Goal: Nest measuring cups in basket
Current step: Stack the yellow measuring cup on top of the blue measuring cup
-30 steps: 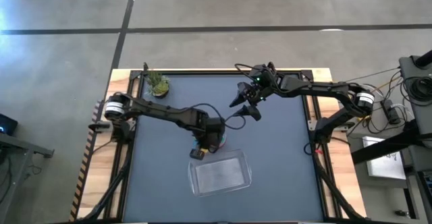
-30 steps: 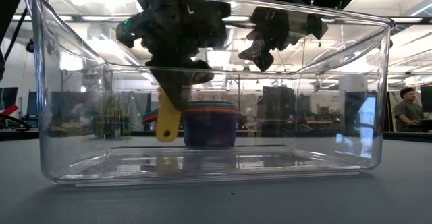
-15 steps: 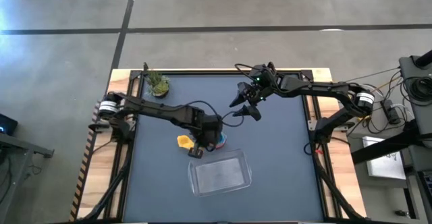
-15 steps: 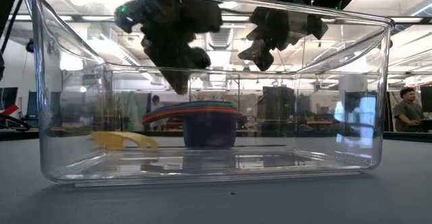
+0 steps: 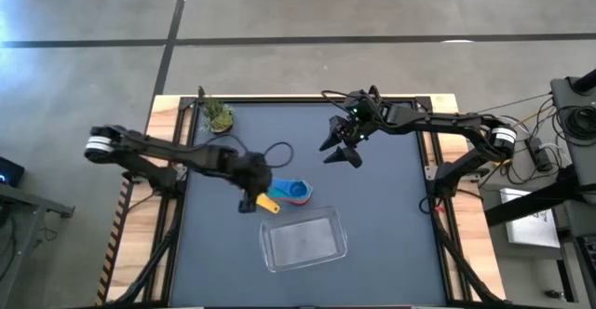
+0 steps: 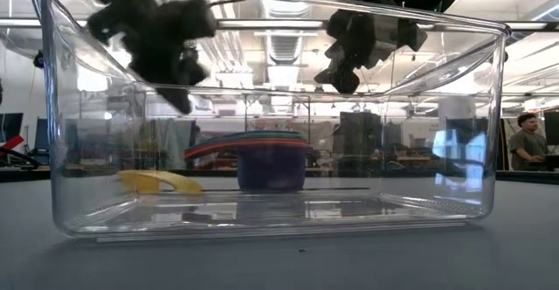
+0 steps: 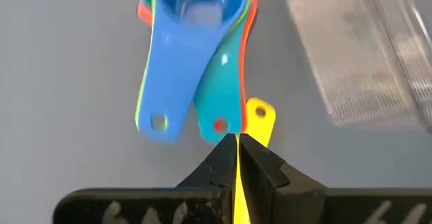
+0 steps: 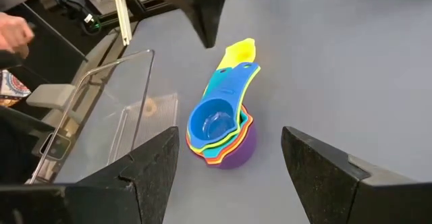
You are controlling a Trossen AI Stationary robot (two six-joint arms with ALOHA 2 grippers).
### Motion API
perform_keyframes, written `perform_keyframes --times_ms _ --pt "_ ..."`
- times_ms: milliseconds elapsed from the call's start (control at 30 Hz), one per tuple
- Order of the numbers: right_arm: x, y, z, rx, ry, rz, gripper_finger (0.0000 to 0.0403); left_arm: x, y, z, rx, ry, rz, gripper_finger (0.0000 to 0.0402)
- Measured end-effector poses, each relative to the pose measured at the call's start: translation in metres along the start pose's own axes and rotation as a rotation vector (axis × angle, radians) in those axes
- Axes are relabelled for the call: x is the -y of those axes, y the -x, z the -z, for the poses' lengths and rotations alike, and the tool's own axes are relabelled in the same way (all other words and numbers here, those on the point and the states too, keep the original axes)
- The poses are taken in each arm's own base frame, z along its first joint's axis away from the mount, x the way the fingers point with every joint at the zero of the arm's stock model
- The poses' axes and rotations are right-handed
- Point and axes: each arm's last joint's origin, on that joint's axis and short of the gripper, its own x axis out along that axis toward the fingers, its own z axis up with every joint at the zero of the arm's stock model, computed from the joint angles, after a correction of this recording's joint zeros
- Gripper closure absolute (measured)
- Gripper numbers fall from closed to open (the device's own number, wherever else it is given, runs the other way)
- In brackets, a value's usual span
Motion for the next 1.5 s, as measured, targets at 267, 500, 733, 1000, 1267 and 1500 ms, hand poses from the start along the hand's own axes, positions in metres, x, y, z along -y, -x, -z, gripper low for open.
perform_keyframes --times_ms 267,500,733,1000,1267,1500 --pt "0.0 0.0 -0.003 0.023 0.021 0.002 0.0154 -0.004 -0.012 0.051 -0.045 0.21 -0.086 0.0372" --pt "0.0 0.0 -0.005 0.038 0.036 0.004 0.0154 -0.005 -0.021 0.071 -0.097 0.468 -0.127 0.0282" --pt "0.0 0.0 -0.005 0.037 0.035 0.004 0.0154 -0.005 -0.018 0.079 -0.066 0.723 -0.161 0.0229" --pt "0.0 0.0 -0.004 0.035 0.031 0.003 0.0154 -0.001 -0.022 0.087 -0.097 0.82 -0.131 0.0226" --pt "0.0 0.0 -0.004 0.035 0.024 0.003 0.0154 0.006 -0.03 0.08 -0.043 0.825 -0.088 0.0226" --pt "0.0 0.0 -0.004 0.035 0.024 0.003 0.0154 0.007 -0.042 0.079 -0.042 0.802 -0.102 0.0257"
